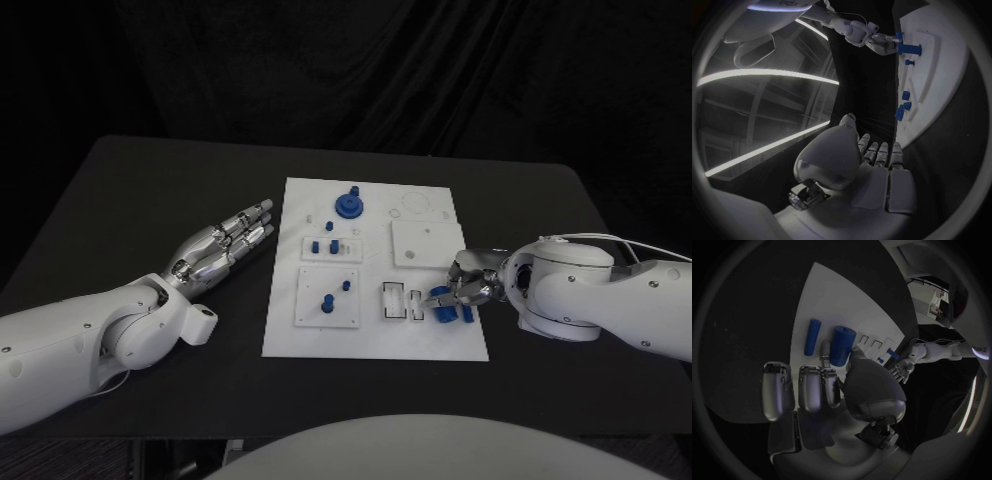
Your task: Assemble the parts on the task board
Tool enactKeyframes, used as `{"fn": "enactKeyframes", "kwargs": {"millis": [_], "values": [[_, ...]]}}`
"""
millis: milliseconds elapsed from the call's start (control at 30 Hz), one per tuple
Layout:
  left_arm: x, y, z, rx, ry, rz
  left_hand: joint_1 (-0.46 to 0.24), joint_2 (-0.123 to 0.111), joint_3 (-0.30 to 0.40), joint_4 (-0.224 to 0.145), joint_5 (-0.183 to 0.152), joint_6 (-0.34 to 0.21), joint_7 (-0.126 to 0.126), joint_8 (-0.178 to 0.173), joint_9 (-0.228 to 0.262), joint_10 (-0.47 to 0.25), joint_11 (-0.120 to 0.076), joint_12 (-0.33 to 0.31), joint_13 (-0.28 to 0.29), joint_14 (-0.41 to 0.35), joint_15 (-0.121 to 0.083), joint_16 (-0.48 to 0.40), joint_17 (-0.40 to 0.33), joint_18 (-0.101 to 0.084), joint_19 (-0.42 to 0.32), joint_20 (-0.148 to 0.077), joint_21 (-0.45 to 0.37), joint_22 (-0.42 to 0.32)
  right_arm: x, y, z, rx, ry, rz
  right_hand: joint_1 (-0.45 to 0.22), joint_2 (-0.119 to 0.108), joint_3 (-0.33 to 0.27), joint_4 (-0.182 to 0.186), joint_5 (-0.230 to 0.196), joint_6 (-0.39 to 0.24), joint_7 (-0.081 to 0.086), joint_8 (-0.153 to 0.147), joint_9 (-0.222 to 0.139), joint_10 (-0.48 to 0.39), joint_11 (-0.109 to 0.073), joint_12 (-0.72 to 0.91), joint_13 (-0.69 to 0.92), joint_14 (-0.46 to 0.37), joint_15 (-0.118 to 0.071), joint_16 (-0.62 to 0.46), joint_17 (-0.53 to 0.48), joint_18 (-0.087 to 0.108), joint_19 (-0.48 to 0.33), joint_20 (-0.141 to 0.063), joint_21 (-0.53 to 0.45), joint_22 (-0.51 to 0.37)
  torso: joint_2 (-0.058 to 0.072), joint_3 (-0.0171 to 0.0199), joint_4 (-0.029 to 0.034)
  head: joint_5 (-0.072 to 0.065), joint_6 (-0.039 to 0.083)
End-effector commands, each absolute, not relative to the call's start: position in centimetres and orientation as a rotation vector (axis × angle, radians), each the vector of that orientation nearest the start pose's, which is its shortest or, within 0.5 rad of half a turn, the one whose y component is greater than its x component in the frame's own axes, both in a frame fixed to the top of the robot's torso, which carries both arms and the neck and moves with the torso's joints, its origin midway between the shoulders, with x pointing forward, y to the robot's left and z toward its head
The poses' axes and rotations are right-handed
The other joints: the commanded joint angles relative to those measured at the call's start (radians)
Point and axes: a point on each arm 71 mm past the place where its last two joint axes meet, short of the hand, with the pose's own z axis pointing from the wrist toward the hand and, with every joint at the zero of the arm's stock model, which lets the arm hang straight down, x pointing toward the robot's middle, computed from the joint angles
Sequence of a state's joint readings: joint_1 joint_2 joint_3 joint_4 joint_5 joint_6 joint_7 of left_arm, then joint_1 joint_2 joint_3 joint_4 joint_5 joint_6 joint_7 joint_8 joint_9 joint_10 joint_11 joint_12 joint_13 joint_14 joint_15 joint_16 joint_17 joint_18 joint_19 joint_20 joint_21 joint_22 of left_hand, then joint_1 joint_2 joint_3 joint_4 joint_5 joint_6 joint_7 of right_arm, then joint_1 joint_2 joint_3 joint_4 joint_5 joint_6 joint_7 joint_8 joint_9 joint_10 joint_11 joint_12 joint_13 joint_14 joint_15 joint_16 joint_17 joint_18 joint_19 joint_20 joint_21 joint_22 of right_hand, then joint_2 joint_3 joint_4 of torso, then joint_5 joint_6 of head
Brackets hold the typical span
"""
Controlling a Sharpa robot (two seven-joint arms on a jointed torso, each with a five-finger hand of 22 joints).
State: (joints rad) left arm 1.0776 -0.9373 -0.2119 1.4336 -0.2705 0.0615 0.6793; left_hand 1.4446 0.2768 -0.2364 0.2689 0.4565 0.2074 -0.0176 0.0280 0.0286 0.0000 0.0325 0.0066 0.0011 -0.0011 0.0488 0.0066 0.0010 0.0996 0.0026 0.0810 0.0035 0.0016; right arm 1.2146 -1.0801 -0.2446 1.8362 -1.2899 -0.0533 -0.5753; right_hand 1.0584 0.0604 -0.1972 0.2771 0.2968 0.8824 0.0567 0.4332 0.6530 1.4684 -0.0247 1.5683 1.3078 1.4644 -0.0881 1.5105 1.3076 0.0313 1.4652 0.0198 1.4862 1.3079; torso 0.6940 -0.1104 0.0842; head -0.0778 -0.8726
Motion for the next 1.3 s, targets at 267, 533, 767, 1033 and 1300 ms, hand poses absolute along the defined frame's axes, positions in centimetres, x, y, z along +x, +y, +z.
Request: {"fn": "enactKeyframes", "kwargs": {"millis": [267,533,767,1033,1300], "values": [[42.9,26.1,-26.7,-0.751,1.490,-1.858,0.018,0.002,0.011,-0.007,0.010,0.001,0.004,0.001,0.001,0.000,0.014,-0.007,-0.001,0.001,0.015,-0.007,-0.001,0.002,-0.003,0.014,-0.003,-0.002,38.2,-25.2,-25.9,0.146,2.320,0.258,0.207,0.031,0.091,-0.106,0.231,0.031,-0.015,-0.024,0.000,0.102,-0.006,0.003,0.263,0.077,-0.004,-0.008,0.102,-0.005,0.061,0.001,-0.014,0.228,0.000,0.0001,-0.0007,0.007,0.000],[42.9,26.2,-26.8,-0.755,1.498,-1.857,0.021,0.002,0.016,-0.011,0.013,0.003,0.008,0.001,0.002,0.000,0.022,-0.007,-0.001,0.001,0.023,-0.007,-0.001,0.001,-0.003,0.021,-0.003,-0.002,37.5,-25.5,-25.4,0.422,2.304,0.436,0.252,0.009,0.187,-0.144,0.396,0.034,-0.019,-0.014,0.021,0.102,-0.011,0.003,0.263,0.077,-0.009,-0.009,0.097,-0.004,0.060,-0.005,-0.017,0.227,0.000,-0.0007,0.0016,0.008,0.000],[42.9,26.2,-26.8,-0.757,1.503,-1.857,0.022,0.003,0.019,-0.012,0.013,0.001,0.007,0.001,0.001,0.000,0.029,-0.007,-0.001,0.001,0.027,-0.007,-0.001,0.001,-0.003,0.025,-0.003,-0.002,37.4,-24.9,-24.1,0.567,2.269,0.568,0.239,-0.012,0.232,-0.147,0.447,0.029,-0.019,-0.005,0.034,0.102,-0.011,0.003,0.263,0.077,-0.008,-0.009,0.096,-0.005,0.060,-0.005,-0.015,0.228,0.001,0.0009,-0.0025,0.012,0.000],[42.9,26.0,-26.9,-0.758,1.508,-1.861,0.022,0.003,0.020,-0.013,0.013,0.001,0.008,0.001,0.001,0.000,0.030,-0.007,-0.001,0.001,0.029,-0.007,-0.001,0.001,-0.003,0.027,-0.003,-0.002,37.4,-23.9,-23.4,0.663,2.286,0.648,0.224,-0.017,0.246,-0.141,0.436,0.026,-0.018,-0.002,0.039,0.102,-0.010,0.003,0.263,0.077,-0.008,-0.009,0.095,-0.004,0.060,-0.004,-0.017,0.227,0.002,-0.0007,0.0017,0.009,0.000],[42.9,25.8,-26.9,-0.758,1.510,-1.863,0.021,0.003,0.021,-0.013,0.013,0.002,0.008,0.001,0.001,0.001,0.033,-0.006,-0.001,0.001,0.032,-0.007,-0.001,0.001,-0.003,0.030,-0.003,-0.002,37.9,-23.1,-23.8,0.646,2.336,0.640,0.194,-0.029,0.264,-0.126,0.396,0.017,-0.015,0.001,0.046,0.102,-0.008,0.003,0.263,0.077,-0.006,-0.007,0.097,-0.004,0.059,-0.003,-0.018,0.227,0.001,-0.0013,0.0021,0.013,0.000]]}}
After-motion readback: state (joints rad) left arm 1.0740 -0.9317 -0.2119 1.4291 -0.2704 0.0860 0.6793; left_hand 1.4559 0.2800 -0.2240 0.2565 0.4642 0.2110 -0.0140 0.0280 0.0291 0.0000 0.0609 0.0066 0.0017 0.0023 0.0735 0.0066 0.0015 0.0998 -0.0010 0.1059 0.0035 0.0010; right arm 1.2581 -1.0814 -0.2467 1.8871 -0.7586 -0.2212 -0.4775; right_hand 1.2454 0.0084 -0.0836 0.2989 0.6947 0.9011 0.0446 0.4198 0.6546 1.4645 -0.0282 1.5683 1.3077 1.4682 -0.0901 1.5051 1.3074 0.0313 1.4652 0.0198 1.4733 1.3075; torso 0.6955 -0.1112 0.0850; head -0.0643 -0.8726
